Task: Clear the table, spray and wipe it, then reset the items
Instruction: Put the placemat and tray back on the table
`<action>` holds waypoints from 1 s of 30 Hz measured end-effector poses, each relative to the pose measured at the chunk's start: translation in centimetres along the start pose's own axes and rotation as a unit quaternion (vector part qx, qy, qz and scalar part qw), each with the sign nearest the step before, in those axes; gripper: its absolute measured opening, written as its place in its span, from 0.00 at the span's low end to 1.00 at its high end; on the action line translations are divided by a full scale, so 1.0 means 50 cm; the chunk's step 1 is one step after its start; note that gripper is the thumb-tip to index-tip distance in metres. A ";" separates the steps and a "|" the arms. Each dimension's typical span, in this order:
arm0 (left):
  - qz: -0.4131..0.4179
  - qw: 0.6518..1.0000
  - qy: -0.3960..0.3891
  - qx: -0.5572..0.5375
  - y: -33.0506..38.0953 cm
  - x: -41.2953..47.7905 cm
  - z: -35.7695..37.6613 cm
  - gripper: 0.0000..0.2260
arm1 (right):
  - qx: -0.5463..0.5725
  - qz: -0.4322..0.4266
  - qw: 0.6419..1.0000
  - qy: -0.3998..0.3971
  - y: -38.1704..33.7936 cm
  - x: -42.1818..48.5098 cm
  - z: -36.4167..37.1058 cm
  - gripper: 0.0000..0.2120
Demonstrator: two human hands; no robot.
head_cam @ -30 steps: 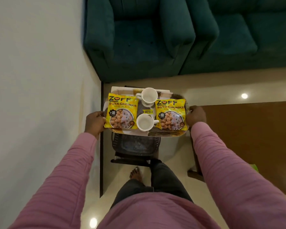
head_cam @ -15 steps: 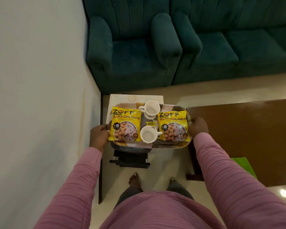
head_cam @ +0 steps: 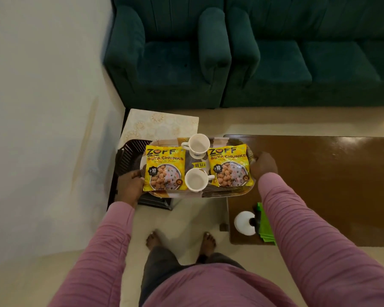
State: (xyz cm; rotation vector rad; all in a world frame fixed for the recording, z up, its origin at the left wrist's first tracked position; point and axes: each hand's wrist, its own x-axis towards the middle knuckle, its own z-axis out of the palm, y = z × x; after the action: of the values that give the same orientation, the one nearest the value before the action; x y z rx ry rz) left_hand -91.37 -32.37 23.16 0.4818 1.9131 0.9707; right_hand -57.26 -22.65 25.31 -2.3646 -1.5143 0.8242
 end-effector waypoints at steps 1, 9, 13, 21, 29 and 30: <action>-0.003 1.000 -0.002 -0.002 -0.010 -0.016 0.012 0.17 | 0.001 -0.003 1.000 0.003 0.014 0.002 -0.012 0.12; 0.036 0.999 -0.002 0.023 -0.047 -0.131 0.111 0.18 | 0.017 -0.010 1.000 -0.001 0.135 0.003 -0.094 0.12; 0.050 0.998 0.000 0.041 -0.065 -0.166 0.151 0.15 | 0.010 -0.021 1.000 0.014 0.204 -0.001 -0.119 0.11; 0.063 0.997 -0.008 0.040 -0.113 -0.273 0.229 0.13 | -0.018 0.010 1.000 -0.005 0.347 -0.026 -0.183 0.11; 0.038 0.997 -0.039 0.050 -0.111 -0.320 0.357 0.09 | -0.011 0.035 0.999 -0.003 0.444 0.039 -0.253 0.13; 0.031 0.997 -0.040 0.054 -0.104 -0.316 0.378 0.09 | -0.009 0.038 0.999 0.000 0.451 0.057 -0.259 0.13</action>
State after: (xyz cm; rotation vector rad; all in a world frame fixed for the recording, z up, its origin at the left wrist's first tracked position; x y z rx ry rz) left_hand -66.82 -37.81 22.52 0.6373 1.8944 0.8763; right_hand -31.85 -28.73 24.58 -2.4478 -1.4462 0.8322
